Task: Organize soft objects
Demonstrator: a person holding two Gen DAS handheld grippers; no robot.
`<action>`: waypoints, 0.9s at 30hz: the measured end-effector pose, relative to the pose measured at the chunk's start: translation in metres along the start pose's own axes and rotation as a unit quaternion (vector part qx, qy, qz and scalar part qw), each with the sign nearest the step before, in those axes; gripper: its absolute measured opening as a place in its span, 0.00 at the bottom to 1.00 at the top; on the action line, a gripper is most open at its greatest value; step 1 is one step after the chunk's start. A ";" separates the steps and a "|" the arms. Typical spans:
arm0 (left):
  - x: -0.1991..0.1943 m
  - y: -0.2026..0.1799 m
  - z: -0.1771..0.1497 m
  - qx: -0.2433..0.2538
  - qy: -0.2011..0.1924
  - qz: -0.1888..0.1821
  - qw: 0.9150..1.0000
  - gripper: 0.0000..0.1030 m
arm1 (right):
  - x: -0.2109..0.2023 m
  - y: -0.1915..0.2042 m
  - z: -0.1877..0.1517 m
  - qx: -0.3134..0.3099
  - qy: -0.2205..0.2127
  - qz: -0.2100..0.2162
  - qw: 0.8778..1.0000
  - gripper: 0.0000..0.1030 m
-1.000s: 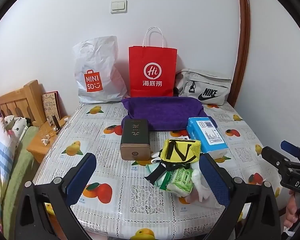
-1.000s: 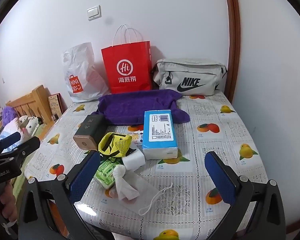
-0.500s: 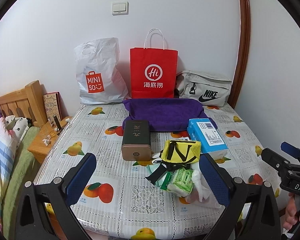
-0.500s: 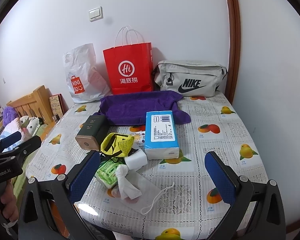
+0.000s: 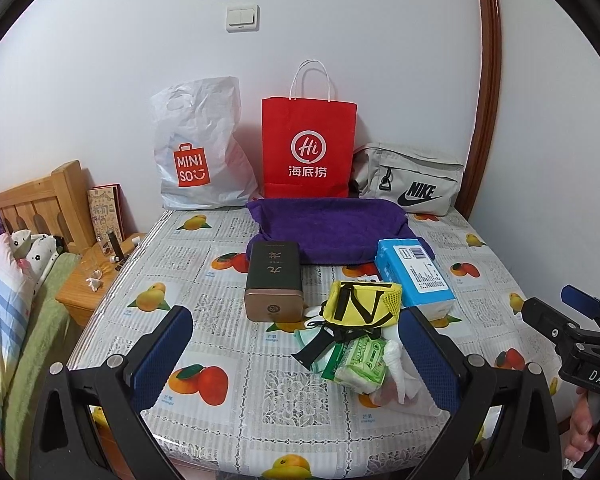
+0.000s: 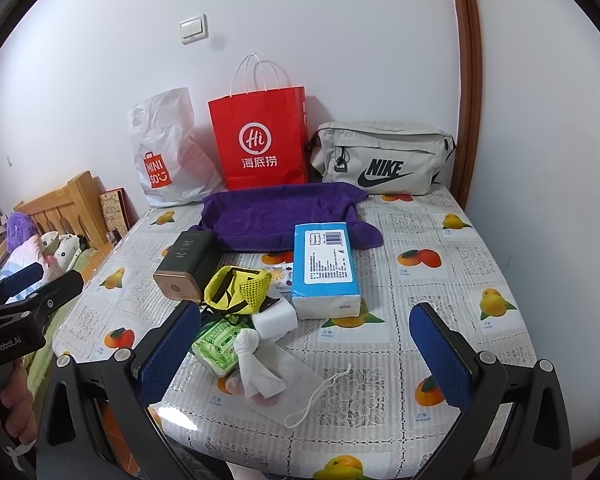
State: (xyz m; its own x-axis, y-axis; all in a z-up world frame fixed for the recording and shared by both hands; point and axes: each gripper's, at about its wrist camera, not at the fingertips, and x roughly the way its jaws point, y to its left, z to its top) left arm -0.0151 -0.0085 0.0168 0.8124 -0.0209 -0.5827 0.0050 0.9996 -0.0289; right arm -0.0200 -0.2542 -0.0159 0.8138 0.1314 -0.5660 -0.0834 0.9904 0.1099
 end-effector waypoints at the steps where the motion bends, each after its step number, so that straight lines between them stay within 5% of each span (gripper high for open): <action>1: 0.000 0.000 0.000 0.000 0.000 -0.001 1.000 1.00 | -0.001 0.000 0.000 0.000 0.000 0.001 1.000 1.00; 27: -0.002 0.001 -0.001 0.000 -0.003 -0.001 1.000 1.00 | -0.004 0.004 0.000 -0.001 -0.002 0.003 1.000 1.00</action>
State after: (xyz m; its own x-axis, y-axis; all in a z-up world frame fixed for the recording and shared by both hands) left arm -0.0171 -0.0076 0.0176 0.8156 -0.0219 -0.5783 0.0056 0.9995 -0.0300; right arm -0.0232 -0.2505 -0.0131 0.8156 0.1373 -0.5621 -0.0895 0.9897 0.1118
